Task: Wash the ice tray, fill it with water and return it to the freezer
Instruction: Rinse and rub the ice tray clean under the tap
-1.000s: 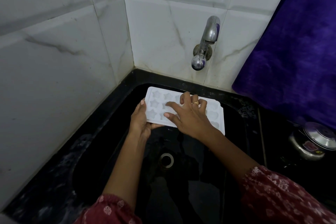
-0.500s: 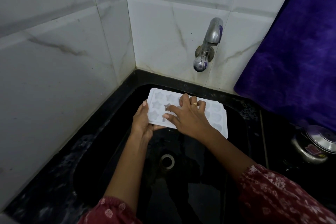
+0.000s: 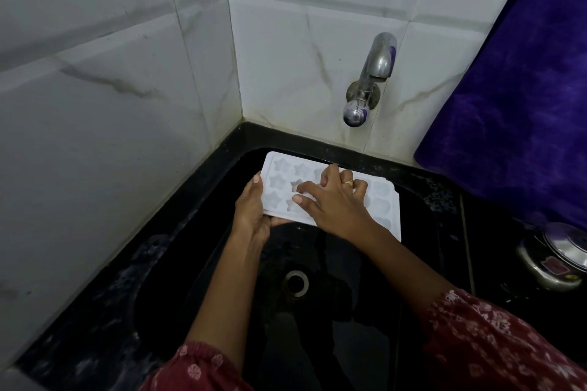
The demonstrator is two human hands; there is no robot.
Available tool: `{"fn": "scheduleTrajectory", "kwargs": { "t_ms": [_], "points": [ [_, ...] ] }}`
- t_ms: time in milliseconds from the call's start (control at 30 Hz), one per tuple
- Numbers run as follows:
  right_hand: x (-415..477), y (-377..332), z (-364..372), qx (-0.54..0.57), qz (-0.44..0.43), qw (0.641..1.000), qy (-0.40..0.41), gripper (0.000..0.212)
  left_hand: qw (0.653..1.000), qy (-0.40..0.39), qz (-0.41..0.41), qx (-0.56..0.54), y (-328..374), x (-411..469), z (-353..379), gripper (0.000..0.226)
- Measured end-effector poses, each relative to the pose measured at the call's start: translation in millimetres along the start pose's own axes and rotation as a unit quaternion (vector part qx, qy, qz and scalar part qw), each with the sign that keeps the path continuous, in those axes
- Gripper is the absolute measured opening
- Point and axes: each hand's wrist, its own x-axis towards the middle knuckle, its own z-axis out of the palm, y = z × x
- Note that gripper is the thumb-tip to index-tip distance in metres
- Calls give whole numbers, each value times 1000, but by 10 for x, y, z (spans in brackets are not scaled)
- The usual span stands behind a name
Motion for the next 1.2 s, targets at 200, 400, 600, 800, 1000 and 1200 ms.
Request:
{"fn": "scheduleTrajectory", "kwargs": {
  "t_ms": [200, 400, 600, 800, 1000, 1200],
  "points": [
    [38, -155, -51, -1, -32, 997, 64, 40, 1000, 1, -1, -14, -22, 17, -5, 33],
    [109, -241, 45, -20, -48, 999, 0, 42, 1000, -6, -6, -11, -59, 37, -46, 27],
    [157, -264, 78, -22, -52, 998, -16, 43, 1000, -13, 2, -11, -78, 51, -49, 26],
    [162, -258, 88, -57, -52, 997, 15, 43, 1000, -13, 3, -11, -93, 50, -57, 28],
    [143, -298, 117, -24, -55, 998, 4, 46, 1000, -10, 17, 5, -41, 71, -73, 29],
    [-15, -147, -24, 5, -45, 998, 43, 40, 1000, -11, -1, -8, -43, 101, -101, 30]
  ]
}}
